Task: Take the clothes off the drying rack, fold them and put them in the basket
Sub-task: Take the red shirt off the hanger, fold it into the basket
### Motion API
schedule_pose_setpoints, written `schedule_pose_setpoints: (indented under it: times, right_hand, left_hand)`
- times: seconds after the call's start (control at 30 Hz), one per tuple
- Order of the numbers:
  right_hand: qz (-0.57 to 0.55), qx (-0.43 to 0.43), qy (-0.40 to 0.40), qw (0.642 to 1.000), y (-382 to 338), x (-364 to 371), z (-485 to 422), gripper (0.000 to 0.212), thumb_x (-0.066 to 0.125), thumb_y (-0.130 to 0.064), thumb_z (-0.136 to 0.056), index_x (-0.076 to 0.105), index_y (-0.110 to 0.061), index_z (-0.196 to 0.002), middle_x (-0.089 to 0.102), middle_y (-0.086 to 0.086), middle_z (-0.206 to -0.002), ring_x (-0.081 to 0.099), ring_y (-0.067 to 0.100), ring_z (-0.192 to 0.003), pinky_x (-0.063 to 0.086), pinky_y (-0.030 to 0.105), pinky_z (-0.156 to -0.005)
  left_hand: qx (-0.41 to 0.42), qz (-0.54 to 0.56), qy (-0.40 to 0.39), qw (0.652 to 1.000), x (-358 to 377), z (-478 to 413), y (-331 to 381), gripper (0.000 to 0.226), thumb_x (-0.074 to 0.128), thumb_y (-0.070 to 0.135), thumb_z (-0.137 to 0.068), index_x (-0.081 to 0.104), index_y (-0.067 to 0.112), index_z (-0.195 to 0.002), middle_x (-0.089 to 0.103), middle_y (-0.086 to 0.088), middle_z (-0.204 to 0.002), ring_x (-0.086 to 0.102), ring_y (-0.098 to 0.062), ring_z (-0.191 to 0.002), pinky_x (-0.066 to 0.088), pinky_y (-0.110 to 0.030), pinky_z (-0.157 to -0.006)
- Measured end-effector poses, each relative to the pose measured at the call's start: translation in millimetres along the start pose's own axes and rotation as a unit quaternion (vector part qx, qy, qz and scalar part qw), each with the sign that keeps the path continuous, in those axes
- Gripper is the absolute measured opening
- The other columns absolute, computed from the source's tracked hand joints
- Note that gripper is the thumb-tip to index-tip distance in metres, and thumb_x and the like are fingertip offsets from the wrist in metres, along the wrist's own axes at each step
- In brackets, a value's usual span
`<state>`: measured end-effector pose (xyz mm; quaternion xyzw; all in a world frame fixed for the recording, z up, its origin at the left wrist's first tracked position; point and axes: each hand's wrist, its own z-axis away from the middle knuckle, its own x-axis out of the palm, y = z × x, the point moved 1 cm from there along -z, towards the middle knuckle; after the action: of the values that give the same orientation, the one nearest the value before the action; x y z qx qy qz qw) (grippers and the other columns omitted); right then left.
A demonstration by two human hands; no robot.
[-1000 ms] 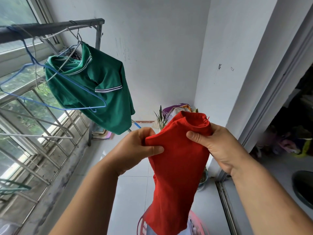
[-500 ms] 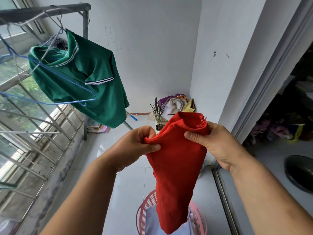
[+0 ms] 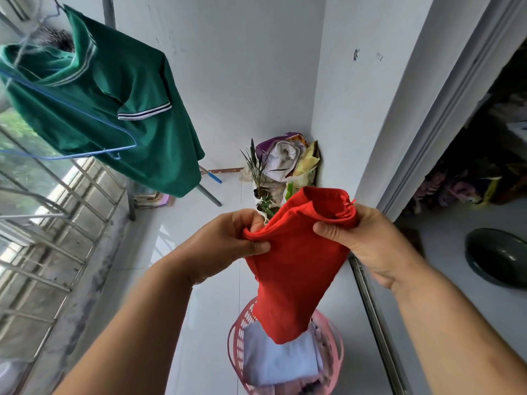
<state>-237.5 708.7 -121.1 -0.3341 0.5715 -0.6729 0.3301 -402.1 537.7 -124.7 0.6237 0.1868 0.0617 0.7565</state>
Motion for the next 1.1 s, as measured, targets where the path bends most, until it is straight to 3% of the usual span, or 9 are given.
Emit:
schedule_pose_setpoints:
  times: [0.13, 0.27, 0.37, 0.47, 0.53, 0.6, 0.8, 0.97, 1.1]
  right_hand:
    - [0.008, 0.001, -0.004, 1.000, 13, -1, 5, 0.037, 0.079, -0.019, -0.058, 0.075, -0.019, -0.095, 0.077, -0.002, -0.096, 0.070, 0.007, -0.093, 0.053, 0.020, -0.088]
    - [0.026, 0.020, 0.006, 0.999, 31, 0, 17, 0.054, 0.083, -0.032, -0.052, 0.075, -0.015, -0.102, 0.076, 0.001, -0.102, 0.068, 0.017, -0.107, 0.049, 0.030, -0.099]
    - [0.039, 0.041, 0.019, 0.998, 45, 2, 28, 0.056, 0.084, -0.038, -0.049, 0.077, -0.015, -0.099, 0.077, 0.003, -0.101, 0.068, 0.018, -0.106, 0.049, 0.034, -0.101]
    - [0.027, 0.048, 0.006, 0.998, 63, 4, 39, 0.053, 0.088, -0.043, -0.047, 0.079, -0.021, -0.094, 0.077, 0.004, -0.099, 0.070, 0.012, -0.096, 0.054, 0.025, -0.091]
    - [0.003, 0.065, 0.003, 0.998, 74, 6, 47, 0.045, 0.087, -0.035, -0.048, 0.080, -0.022, -0.090, 0.077, 0.004, -0.097, 0.070, 0.011, -0.092, 0.053, 0.018, -0.082]
    - [-0.002, 0.082, 0.008, 0.997, 85, 10, 51, 0.042, 0.084, -0.030, -0.051, 0.080, -0.018, -0.091, 0.077, 0.003, -0.097, 0.070, 0.010, -0.092, 0.051, 0.018, -0.082]
    - [0.024, 0.090, 0.021, 0.995, 87, 13, 41, 0.045, 0.082, -0.026, -0.057, 0.076, -0.016, -0.099, 0.077, 0.002, -0.101, 0.068, 0.016, -0.105, 0.048, 0.031, -0.100]
    - [0.038, 0.024, 0.015, 0.999, 54, 6, 24, 0.026, 0.080, -0.026, -0.054, 0.079, -0.029, -0.080, 0.077, -0.009, -0.089, 0.068, 0.004, -0.090, 0.050, 0.023, -0.094]
    - [0.042, -0.024, -0.004, 0.999, 29, -2, 25, 0.040, 0.084, -0.037, -0.047, 0.079, -0.028, -0.086, 0.077, 0.001, -0.096, 0.069, 0.014, -0.094, 0.051, 0.033, -0.095]
  left_hand:
    - [-0.010, -0.006, -0.016, 1.000, 4, 1, -10, 0.040, 0.069, 0.001, -0.085, 0.048, 0.027, -0.063, 0.042, 0.009, -0.064, 0.039, -0.009, -0.067, 0.036, -0.027, -0.065]
    - [-0.021, 0.009, -0.040, 0.999, 8, 5, -23, 0.038, 0.068, -0.001, -0.085, 0.047, 0.024, -0.065, 0.043, 0.007, -0.064, 0.040, -0.010, -0.067, 0.036, -0.027, -0.065]
    - [-0.027, 0.016, -0.067, 0.997, 12, 11, -36, 0.039, 0.068, 0.000, -0.085, 0.048, 0.026, -0.064, 0.044, 0.008, -0.063, 0.040, -0.010, -0.066, 0.037, -0.025, -0.064]
    - [-0.035, 0.029, -0.105, 0.993, 17, 18, -54, 0.038, 0.069, 0.002, -0.085, 0.048, 0.026, -0.065, 0.044, 0.006, -0.065, 0.041, -0.010, -0.066, 0.038, -0.025, -0.063]
    - [-0.046, 0.038, -0.121, 0.991, 21, 22, -66, 0.037, 0.070, 0.003, -0.084, 0.049, 0.027, -0.065, 0.044, 0.004, -0.066, 0.041, -0.010, -0.066, 0.038, -0.022, -0.062]
    - [-0.060, 0.034, -0.125, 0.990, 23, 25, -79, 0.037, 0.070, 0.003, -0.084, 0.050, 0.028, -0.065, 0.045, 0.006, -0.066, 0.042, -0.010, -0.066, 0.039, -0.022, -0.063]
    - [-0.068, 0.014, -0.090, 0.994, 20, 18, -82, 0.033, 0.071, 0.011, -0.081, 0.050, 0.028, -0.063, 0.044, 0.007, -0.065, 0.040, -0.010, -0.066, 0.035, -0.027, -0.063]
    - [-0.021, -0.007, -0.054, 0.998, 11, 8, -49, 0.030, 0.070, 0.014, -0.077, 0.049, 0.028, -0.063, 0.041, 0.011, -0.063, 0.037, -0.009, -0.064, 0.032, -0.027, -0.062]
    - [0.022, -0.020, -0.021, 0.999, 13, 13, -20, 0.030, 0.070, 0.013, -0.076, 0.049, 0.030, -0.062, 0.039, 0.011, -0.062, 0.034, -0.008, -0.063, 0.029, -0.029, -0.061]
